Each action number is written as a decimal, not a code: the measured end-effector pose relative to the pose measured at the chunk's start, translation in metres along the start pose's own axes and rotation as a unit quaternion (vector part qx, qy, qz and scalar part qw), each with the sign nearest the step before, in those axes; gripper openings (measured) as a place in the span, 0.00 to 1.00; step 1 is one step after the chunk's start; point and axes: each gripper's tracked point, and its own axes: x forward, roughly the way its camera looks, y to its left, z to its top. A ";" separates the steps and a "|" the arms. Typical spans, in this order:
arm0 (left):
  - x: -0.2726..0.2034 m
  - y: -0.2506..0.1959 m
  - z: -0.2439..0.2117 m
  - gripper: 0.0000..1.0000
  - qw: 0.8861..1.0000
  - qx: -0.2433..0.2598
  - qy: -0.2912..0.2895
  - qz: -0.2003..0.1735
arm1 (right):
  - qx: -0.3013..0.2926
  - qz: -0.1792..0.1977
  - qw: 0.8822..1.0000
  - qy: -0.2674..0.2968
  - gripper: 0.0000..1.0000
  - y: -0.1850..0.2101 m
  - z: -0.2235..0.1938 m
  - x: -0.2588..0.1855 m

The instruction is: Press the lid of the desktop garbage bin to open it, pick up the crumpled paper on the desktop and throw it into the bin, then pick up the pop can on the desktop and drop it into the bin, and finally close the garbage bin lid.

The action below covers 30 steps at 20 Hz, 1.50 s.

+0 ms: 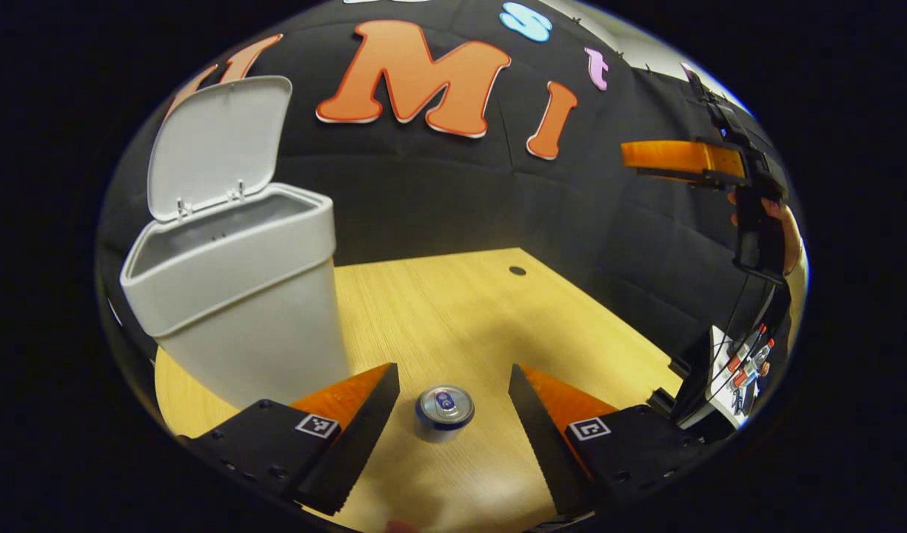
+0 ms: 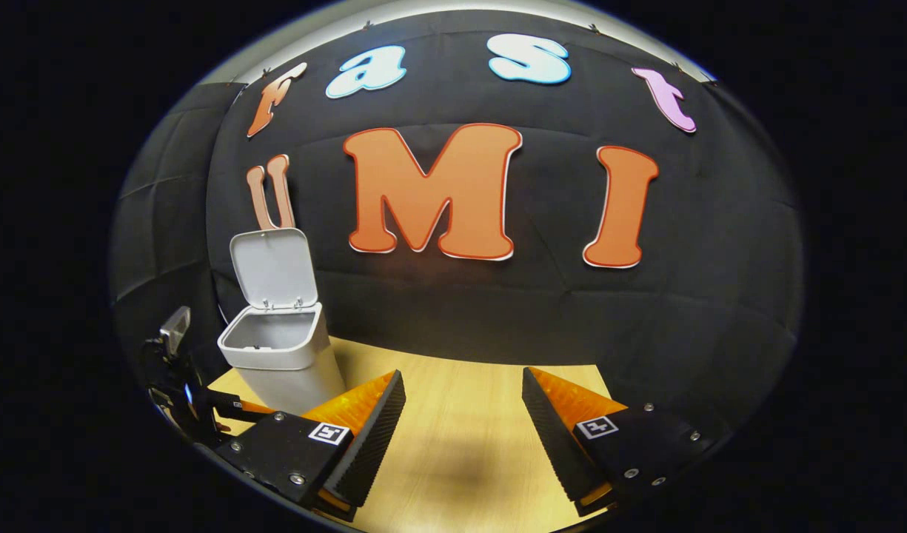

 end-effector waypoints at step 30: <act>0.107 0.023 -0.090 0.86 0.996 0.008 0.084 0.043 | 0.041 -0.019 0.995 0.089 0.96 -0.049 -0.068 0.001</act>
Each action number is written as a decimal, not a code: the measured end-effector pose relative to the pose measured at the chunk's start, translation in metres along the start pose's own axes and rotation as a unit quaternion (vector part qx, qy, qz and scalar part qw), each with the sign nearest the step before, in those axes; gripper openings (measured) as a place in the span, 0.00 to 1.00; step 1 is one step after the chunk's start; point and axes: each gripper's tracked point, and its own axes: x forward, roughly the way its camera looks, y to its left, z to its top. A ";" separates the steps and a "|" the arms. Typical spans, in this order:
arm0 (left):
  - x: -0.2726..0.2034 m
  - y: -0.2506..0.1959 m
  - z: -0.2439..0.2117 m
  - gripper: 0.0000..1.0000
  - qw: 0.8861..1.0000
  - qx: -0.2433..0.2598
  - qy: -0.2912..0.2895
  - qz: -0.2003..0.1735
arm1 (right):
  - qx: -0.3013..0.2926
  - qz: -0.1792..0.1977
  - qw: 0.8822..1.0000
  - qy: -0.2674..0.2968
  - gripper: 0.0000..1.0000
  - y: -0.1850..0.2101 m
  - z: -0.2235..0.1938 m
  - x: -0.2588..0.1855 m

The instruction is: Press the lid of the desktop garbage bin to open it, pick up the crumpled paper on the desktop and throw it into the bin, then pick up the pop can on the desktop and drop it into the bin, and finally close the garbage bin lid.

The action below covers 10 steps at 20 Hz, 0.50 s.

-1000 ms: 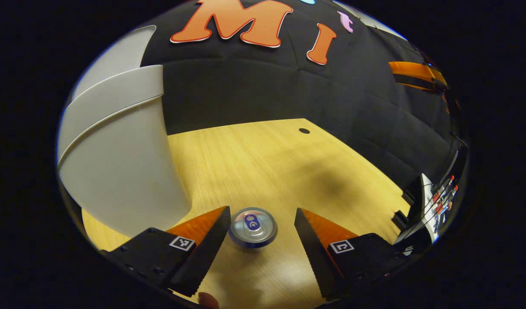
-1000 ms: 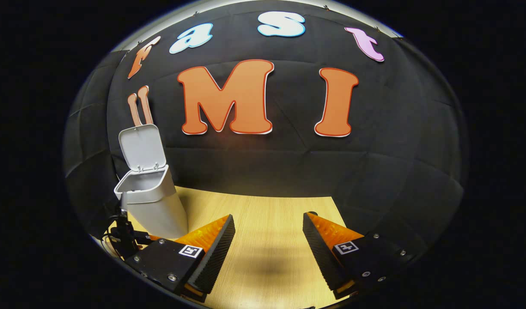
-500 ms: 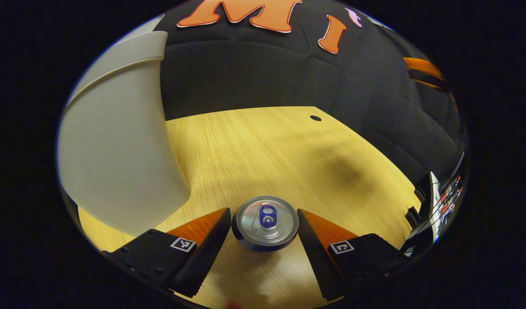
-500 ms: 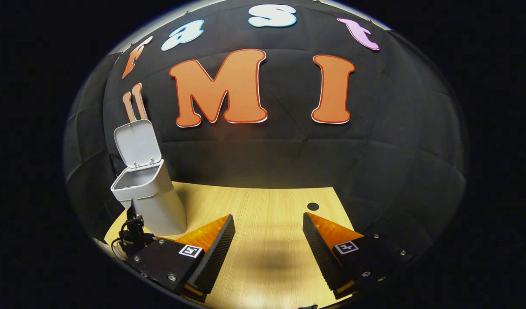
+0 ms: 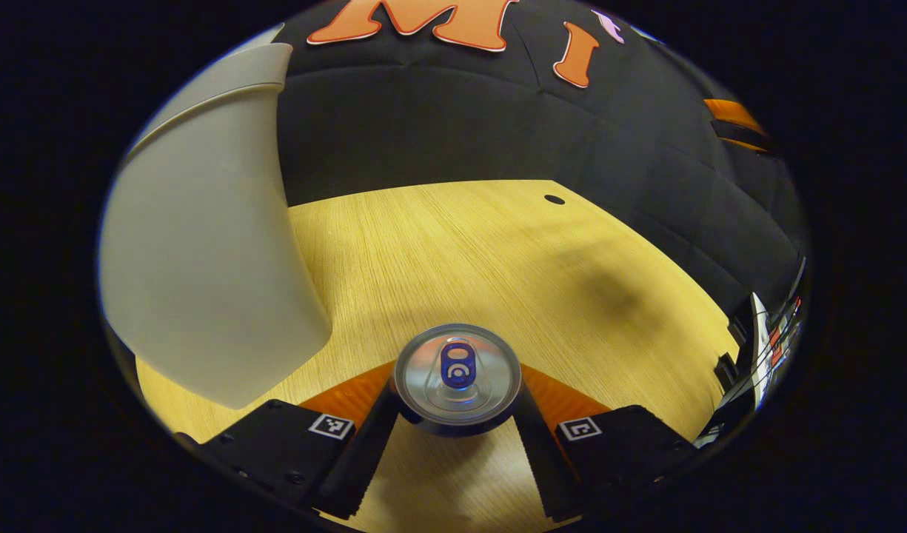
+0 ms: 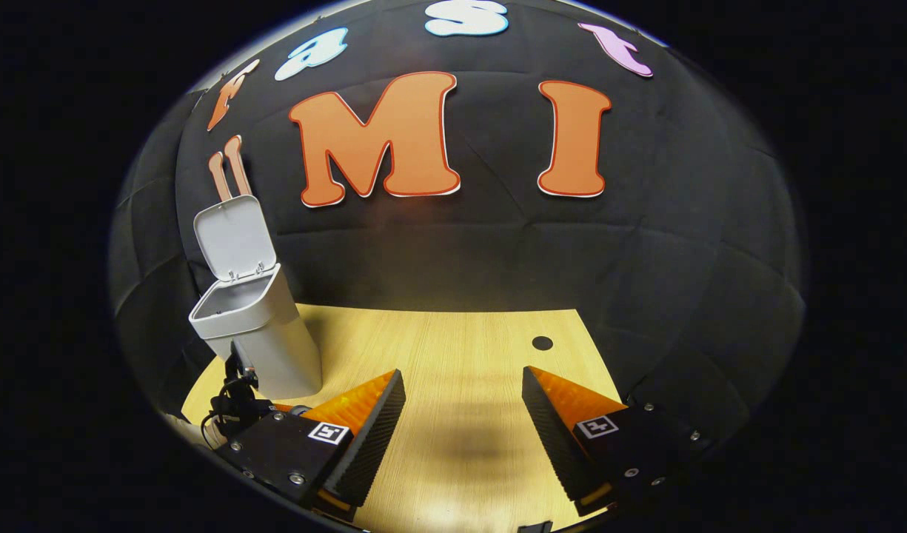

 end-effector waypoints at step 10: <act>-0.064 -0.006 0.054 0.85 0.999 0.005 -0.039 -0.012 | 0.002 0.019 1.000 -0.010 0.95 0.014 0.008 -0.005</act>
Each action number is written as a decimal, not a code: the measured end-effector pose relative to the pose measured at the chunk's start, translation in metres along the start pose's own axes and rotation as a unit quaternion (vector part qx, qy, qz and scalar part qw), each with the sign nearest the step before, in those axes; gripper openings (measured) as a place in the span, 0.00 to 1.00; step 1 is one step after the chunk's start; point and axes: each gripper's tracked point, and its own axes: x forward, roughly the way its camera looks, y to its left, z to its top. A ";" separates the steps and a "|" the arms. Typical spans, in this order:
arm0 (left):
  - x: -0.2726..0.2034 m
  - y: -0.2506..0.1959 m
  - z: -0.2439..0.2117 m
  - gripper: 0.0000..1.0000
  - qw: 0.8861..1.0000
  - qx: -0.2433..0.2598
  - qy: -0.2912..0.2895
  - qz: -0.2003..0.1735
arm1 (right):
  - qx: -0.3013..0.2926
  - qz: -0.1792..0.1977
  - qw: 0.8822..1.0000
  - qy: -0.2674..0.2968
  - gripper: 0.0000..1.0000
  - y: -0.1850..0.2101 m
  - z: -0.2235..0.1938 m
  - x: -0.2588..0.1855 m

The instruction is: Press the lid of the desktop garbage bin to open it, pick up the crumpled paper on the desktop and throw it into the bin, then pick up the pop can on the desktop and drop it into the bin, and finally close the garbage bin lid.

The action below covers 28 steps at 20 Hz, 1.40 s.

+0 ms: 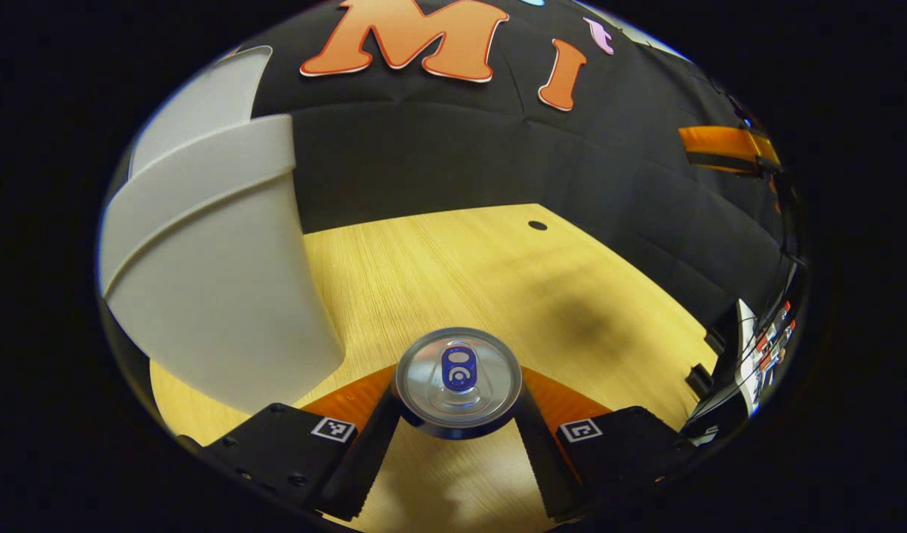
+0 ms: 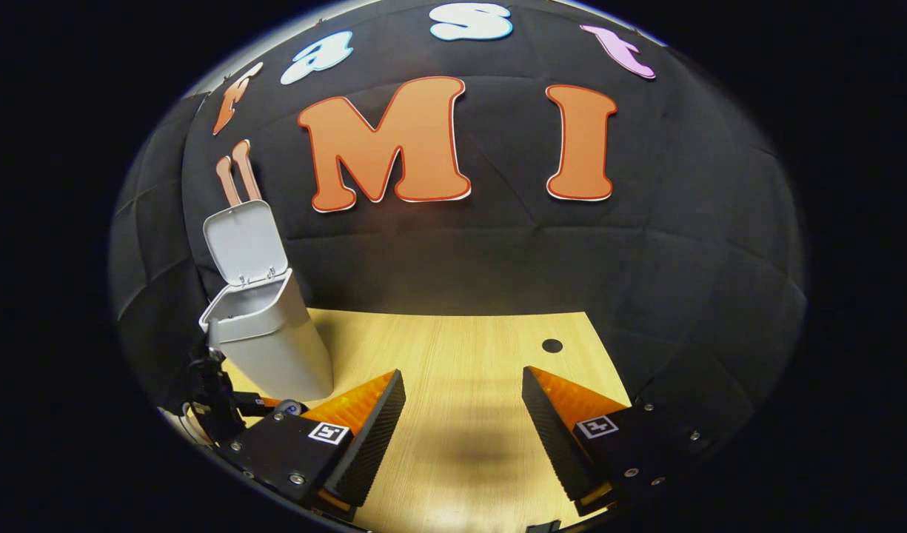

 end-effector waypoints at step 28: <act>-0.201 0.151 0.220 0.84 0.977 -0.045 -0.177 0.112 | -0.002 0.048 0.998 -0.048 0.95 0.055 0.053 0.033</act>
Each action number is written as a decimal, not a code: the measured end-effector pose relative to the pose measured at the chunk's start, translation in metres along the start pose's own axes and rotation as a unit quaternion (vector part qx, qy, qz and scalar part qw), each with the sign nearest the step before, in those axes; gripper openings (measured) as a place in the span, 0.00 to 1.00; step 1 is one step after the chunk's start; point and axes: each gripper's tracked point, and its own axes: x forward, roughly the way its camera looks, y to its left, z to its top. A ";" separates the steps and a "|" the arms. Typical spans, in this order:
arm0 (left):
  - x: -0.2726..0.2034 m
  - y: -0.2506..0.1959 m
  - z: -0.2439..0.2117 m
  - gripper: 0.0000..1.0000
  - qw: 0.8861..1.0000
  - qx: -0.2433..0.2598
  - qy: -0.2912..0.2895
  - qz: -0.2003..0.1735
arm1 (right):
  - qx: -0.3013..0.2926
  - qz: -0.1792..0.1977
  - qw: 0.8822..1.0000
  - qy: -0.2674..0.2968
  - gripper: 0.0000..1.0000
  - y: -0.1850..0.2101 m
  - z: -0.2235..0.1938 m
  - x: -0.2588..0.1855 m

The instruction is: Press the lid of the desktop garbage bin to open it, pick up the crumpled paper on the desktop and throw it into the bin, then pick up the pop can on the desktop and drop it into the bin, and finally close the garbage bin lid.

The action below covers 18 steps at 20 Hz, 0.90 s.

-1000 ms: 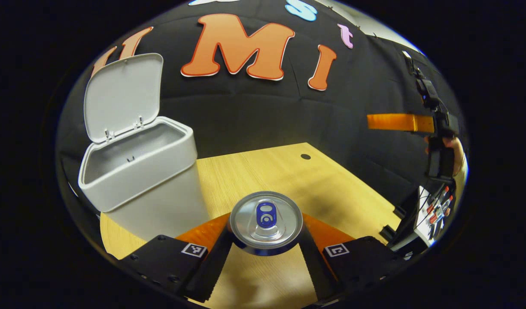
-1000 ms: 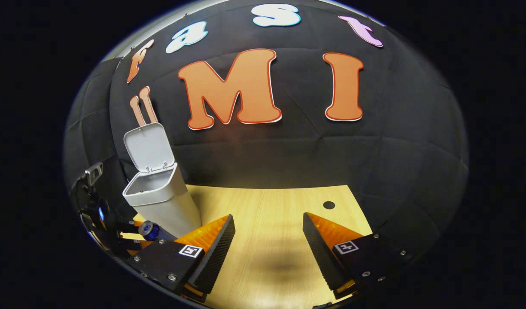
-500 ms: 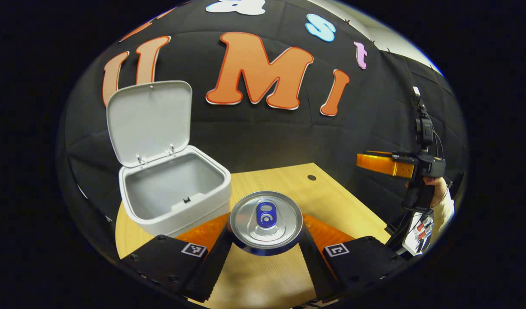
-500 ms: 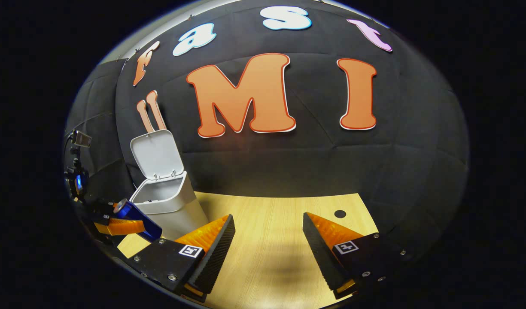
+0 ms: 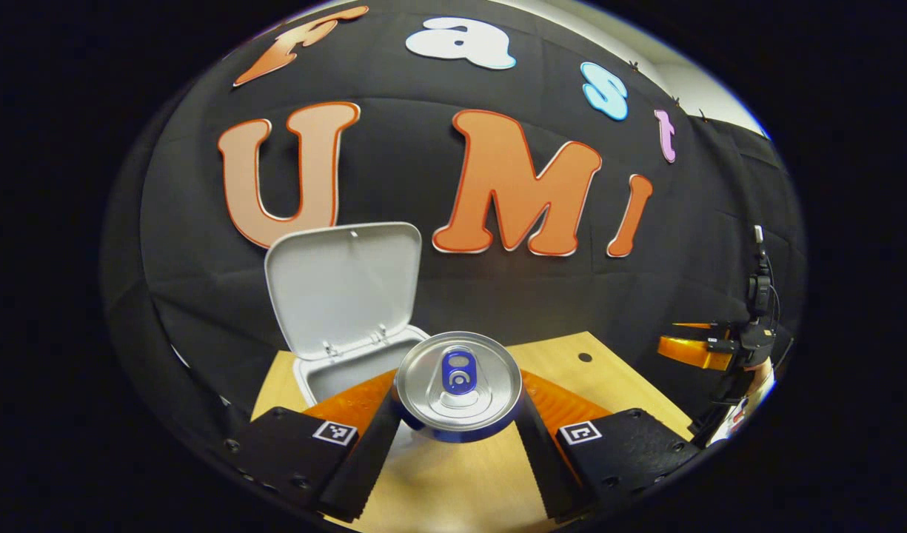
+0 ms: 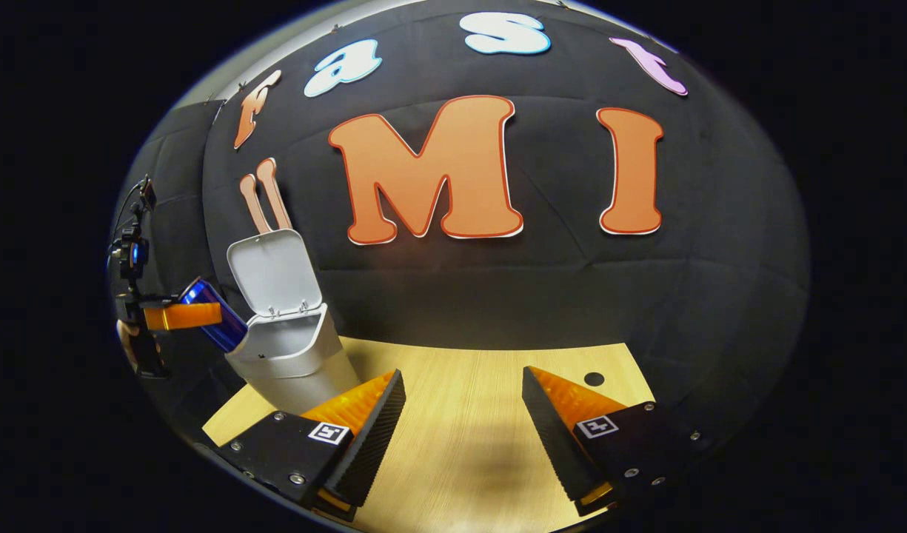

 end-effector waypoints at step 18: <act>0.060 0.070 -0.049 0.94 0.997 -0.048 0.019 0.049 | -0.001 -0.024 0.999 0.028 0.95 -0.003 -0.019 0.004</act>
